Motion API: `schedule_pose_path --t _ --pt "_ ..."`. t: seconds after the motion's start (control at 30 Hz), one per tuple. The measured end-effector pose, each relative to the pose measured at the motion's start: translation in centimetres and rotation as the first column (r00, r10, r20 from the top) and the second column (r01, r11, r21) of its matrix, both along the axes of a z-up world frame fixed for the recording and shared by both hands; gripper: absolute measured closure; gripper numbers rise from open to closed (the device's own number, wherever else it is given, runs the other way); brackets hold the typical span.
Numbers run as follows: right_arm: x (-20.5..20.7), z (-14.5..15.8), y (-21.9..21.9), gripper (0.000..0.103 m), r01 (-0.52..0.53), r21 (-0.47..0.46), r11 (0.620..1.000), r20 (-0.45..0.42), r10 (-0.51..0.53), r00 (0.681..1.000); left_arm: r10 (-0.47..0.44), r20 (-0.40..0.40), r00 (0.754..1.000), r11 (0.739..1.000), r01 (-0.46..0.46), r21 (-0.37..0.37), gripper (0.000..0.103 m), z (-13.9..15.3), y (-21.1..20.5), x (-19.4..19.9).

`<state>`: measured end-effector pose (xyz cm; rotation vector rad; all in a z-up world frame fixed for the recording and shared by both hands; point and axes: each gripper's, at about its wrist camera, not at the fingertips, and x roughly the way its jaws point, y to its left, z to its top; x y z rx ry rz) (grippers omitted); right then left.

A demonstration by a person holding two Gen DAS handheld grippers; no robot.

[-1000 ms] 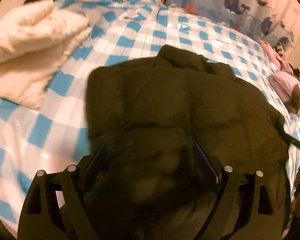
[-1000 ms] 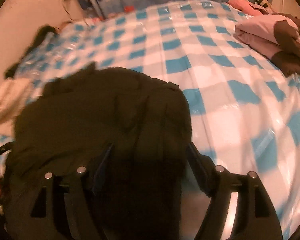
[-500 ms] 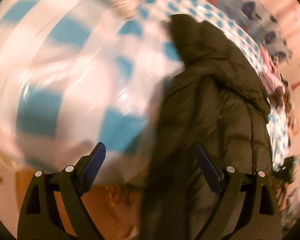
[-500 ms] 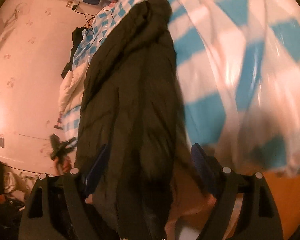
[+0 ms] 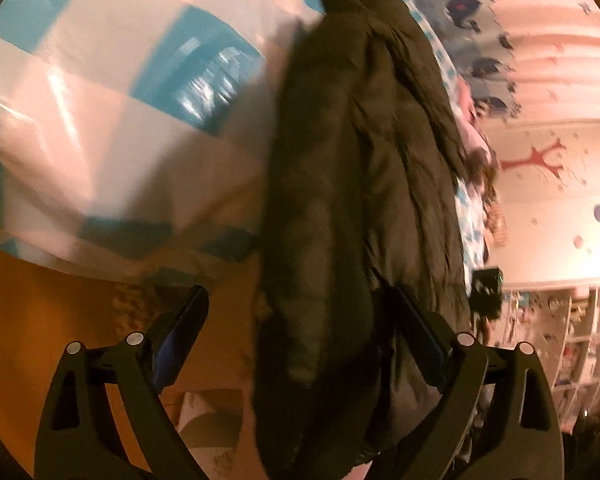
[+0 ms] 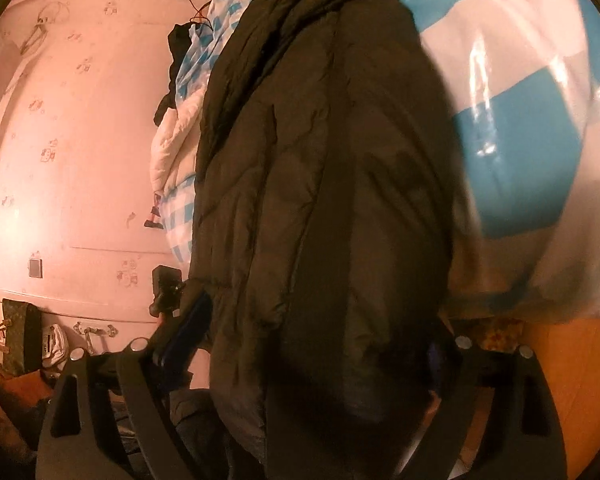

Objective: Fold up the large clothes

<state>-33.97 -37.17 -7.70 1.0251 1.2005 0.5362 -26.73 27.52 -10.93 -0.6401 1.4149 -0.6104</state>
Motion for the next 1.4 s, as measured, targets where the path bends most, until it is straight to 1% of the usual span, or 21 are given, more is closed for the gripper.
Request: schedule_pose_path --t 0.07,0.2,0.33,0.43,0.53,0.6,0.63,0.67,0.7,0.73,0.77,0.8,0.83,0.87,0.93,1.0,1.03,1.13,1.23,1.33,1.4 --pt "-0.3 -0.1 0.1 0.016 0.011 0.016 1.000 0.008 -0.011 1.000 -0.021 -0.001 1.000 1.000 0.021 0.006 0.013 -0.2 -0.7 -0.3" --pt "-1.2 -0.9 -0.8 0.016 0.025 0.044 0.999 0.007 -0.025 1.000 -0.015 -0.002 1.000 1.000 0.015 0.011 0.013 -0.5 -1.0 -0.6" --pt "-2.2 -1.4 -1.9 0.016 0.040 0.033 0.999 0.004 -0.040 0.999 -0.017 0.027 0.999 1.000 0.017 0.010 0.013 0.2 -0.4 -1.1" --pt "-2.8 -1.7 -2.5 0.016 0.061 0.058 0.996 0.007 -0.062 0.998 -0.029 0.051 0.998 1.000 0.029 0.006 0.013 0.8 -0.5 -1.3" --pt "-3.0 -1.8 -2.4 0.016 0.051 0.064 0.997 0.012 -0.052 0.999 -0.017 0.049 0.999 1.000 0.016 0.016 0.014 0.7 -0.8 -1.1" --pt "-3.0 -1.4 -2.0 0.017 0.037 0.057 0.998 0.038 -0.039 0.998 0.002 0.044 0.999 0.999 -0.003 0.036 0.014 0.5 -1.2 -0.9" --pt "-3.0 -1.1 -1.7 0.027 0.029 0.033 0.999 0.057 -0.031 0.998 0.019 0.045 0.999 0.999 -0.020 0.040 0.014 0.5 -1.5 -0.9" --pt "-3.0 -0.6 -1.3 0.043 0.028 -0.003 1.000 0.087 -0.028 0.996 0.037 0.039 0.999 0.999 -0.038 0.037 0.014 0.4 -1.5 -0.9" --pt "-3.0 -0.3 -1.1 0.075 0.029 -0.036 0.999 0.100 -0.026 0.995 0.065 0.023 0.998 0.998 -0.065 0.026 0.014 0.2 -1.5 -0.9" --pt "-3.0 -0.3 -1.0 0.083 0.033 -0.031 0.999 0.102 -0.030 0.994 0.070 0.015 0.997 0.997 -0.070 0.029 0.014 0.0 -1.2 -1.0" --pt "-3.1 0.0 -0.8 0.086 0.045 -0.022 0.999 0.118 -0.042 0.992 0.065 0.034 0.997 0.996 -0.067 0.057 0.014 0.2 -1.3 -1.0" --pt "-3.2 0.3 -0.6 0.088 0.048 -0.030 0.998 0.131 -0.043 0.990 0.052 0.058 0.997 0.995 -0.057 0.084 0.018 0.5 -1.4 -1.2" --pt "-3.2 0.6 -0.4 0.090 0.053 -0.034 0.998 0.141 -0.047 0.989 0.017 0.093 0.996 0.992 -0.028 0.122 0.037 1.1 -2.0 -1.3" --pt "-3.3 1.2 -0.3 0.091 0.062 -0.020 0.998 0.163 -0.058 0.985 -0.004 0.107 0.994 0.991 -0.011 0.137 0.048 1.7 -2.4 -1.4" --pt "-3.4 2.2 0.0 0.092 0.071 0.011 0.997 0.199 -0.071 0.977 -0.004 0.116 0.993 0.988 -0.015 0.156 0.083 3.1 -3.1 -1.7" --pt "-3.3 3.3 0.5 0.093 0.067 0.039 0.997 0.234 -0.074 0.970 -0.011 0.149 0.989 0.984 -0.016 0.179 0.094 4.9 -4.0 -2.1" --pt "-3.3 3.9 0.7 0.093 0.066 0.055 0.996 0.254 -0.078 0.964 -0.007 0.164 0.986 0.985 -0.022 0.173 0.097 5.8 -4.2 -2.2" --pt "-3.6 5.4 0.8 0.093 0.066 0.115 0.991 0.301 -0.098 0.949 0.014 0.238 0.971 0.994 -0.038 0.098 0.098 9.6 -4.6 -3.2" --pt "-4.6 6.9 0.5 0.094 0.057 0.164 0.985 0.339 -0.110 0.934 -0.030 0.302 0.953 0.997 0.007 0.075 0.098 13.1 -5.5 -4.6" --pt "-6.3 8.1 -0.1 0.094 0.041 0.170 0.985 0.367 -0.102 0.925 -0.096 0.340 0.935 0.995 0.077 0.069 0.098 15.1 -5.5 -5.9" --pt "-7.3 7.9 -0.5 0.094 0.027 0.144 0.989 0.359 -0.078 0.930 -0.150 0.333 0.931 0.988 0.128 0.085 0.098 14.7 -5.5 -6.7"
